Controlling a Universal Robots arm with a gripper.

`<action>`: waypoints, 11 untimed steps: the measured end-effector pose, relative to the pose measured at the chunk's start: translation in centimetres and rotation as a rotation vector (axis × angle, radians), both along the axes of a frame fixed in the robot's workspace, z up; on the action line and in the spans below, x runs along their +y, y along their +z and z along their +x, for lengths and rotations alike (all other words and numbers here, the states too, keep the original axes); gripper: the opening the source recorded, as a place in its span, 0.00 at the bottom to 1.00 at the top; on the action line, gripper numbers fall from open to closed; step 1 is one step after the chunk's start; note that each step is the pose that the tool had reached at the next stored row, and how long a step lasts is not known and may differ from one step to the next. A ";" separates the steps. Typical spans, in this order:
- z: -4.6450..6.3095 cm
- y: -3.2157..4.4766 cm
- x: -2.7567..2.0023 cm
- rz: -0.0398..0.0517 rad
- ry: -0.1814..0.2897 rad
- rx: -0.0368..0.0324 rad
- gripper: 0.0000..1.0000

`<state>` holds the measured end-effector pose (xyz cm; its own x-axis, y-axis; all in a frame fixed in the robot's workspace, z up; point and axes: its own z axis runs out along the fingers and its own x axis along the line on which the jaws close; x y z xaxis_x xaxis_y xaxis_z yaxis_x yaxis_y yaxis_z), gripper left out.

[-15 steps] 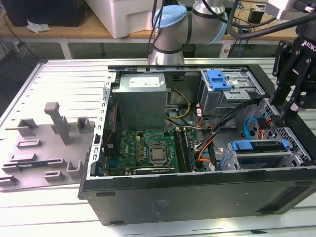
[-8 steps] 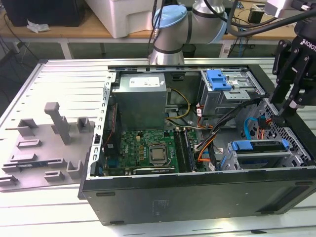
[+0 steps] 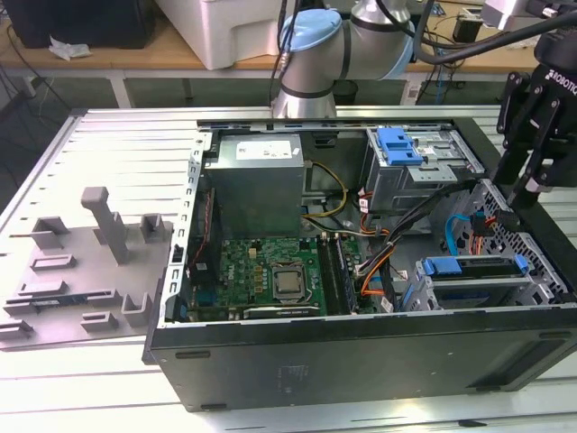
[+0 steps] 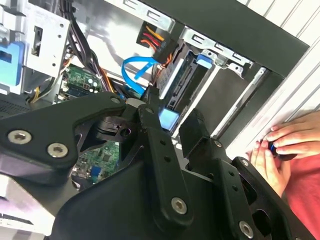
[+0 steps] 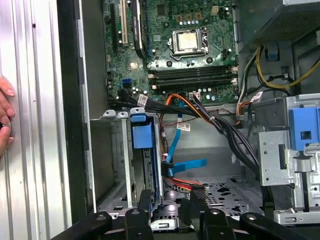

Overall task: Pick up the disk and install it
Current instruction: 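Insert the first disk wire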

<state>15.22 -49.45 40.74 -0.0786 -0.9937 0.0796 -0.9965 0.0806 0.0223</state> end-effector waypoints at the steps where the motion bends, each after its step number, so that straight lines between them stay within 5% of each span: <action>1: 0.0 -0.04 0.10 0.0000 -0.002 0.0000 0.44; 11: 0.8 -0.47 1.23 -0.0049 -0.028 0.0008 0.44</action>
